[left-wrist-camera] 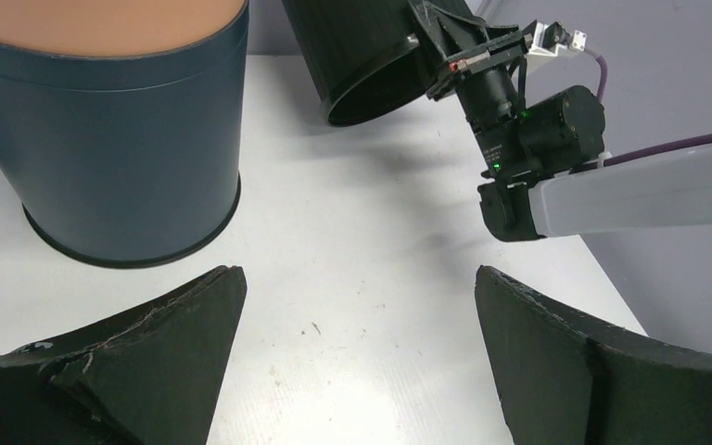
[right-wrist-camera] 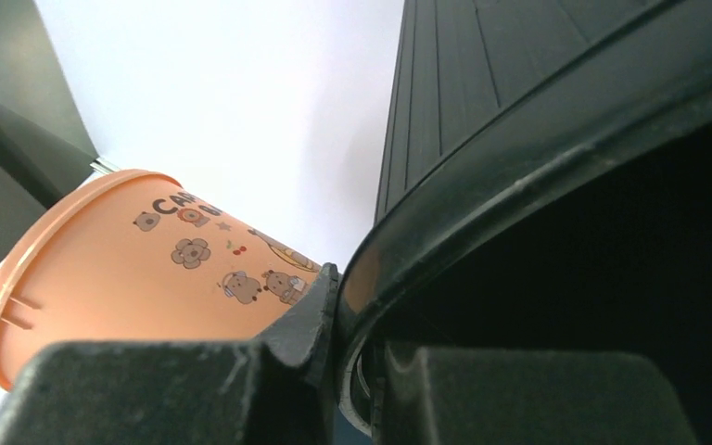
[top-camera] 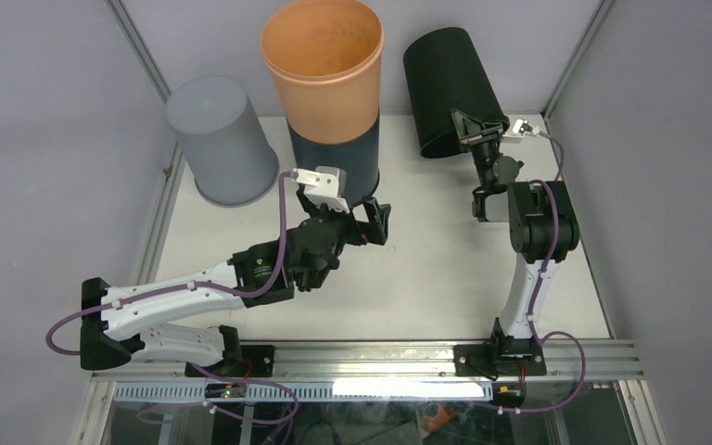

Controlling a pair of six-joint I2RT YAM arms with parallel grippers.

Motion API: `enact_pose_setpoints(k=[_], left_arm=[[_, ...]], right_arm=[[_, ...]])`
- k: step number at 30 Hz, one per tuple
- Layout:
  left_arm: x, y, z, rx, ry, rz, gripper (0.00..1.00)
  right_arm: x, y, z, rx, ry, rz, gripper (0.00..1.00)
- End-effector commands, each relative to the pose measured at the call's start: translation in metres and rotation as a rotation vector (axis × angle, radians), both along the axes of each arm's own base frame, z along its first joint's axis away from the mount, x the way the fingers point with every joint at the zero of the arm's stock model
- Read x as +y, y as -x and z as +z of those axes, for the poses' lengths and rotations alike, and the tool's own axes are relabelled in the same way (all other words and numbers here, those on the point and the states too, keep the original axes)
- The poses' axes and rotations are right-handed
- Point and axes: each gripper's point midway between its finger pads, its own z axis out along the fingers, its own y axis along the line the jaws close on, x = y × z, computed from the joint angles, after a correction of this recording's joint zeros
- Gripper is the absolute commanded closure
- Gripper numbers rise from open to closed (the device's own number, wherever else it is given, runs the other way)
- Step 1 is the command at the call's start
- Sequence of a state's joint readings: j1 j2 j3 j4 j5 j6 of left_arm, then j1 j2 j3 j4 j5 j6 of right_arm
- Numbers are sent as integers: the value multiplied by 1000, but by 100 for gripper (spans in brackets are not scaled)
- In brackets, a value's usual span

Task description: Turn the large container upside down

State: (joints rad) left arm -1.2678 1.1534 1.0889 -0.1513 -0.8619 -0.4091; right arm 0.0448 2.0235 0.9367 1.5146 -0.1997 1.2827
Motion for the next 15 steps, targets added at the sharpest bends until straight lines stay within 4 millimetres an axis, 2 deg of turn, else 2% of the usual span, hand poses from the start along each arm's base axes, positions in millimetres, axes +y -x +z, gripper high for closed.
enact_pose_setpoints(k=[1,3,6,9,15], left_arm=[[7,-1,10,2,55,22,1],[9,-1,10,2,56,21,1],[10,1,12,5,56,8,1],[10,3,16,5,60,-6,1],[3,2,16,5,45,-28,1]], right_arm=[[27,10,62,-210,-51,148,100],[35,14,56,-192,-47,196,100],[40,22,35,-120,-61,253,100],[39,40,15,-59,-40,244,100],[39,78,-4,-13,45,222,100]])
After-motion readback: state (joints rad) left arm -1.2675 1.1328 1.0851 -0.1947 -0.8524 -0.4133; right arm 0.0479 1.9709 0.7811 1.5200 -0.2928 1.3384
